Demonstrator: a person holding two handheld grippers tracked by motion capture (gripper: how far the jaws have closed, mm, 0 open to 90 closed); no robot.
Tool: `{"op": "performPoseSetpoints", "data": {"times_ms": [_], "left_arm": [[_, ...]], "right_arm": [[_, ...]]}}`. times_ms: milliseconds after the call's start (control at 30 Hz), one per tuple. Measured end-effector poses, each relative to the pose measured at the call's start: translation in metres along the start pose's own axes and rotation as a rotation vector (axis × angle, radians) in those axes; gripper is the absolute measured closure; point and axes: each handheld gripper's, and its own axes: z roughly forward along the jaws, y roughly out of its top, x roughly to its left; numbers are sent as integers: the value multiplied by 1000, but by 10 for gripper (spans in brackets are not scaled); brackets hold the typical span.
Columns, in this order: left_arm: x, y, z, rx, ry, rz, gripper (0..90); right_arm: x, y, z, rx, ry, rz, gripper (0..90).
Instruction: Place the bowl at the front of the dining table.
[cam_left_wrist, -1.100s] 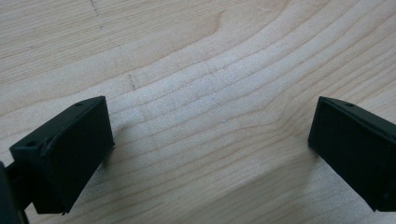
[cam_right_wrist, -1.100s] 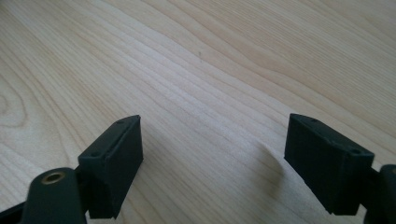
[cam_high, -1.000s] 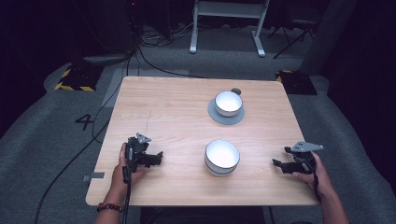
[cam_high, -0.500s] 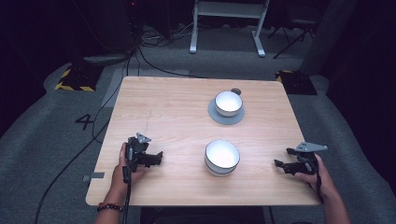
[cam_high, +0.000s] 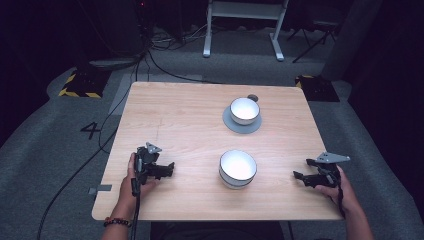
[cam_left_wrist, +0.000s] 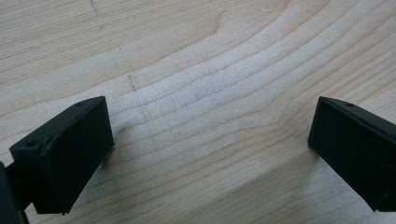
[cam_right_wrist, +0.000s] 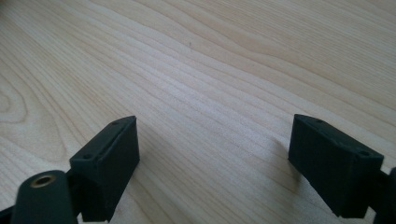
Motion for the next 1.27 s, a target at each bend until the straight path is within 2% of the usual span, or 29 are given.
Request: {"op": "performPoseSetpoints", "data": {"times_ms": [1267], "left_arm": [[1,1,1,1,0,9,0]], "right_arm": [[1,1,1,-4,17,-15,170]]}}
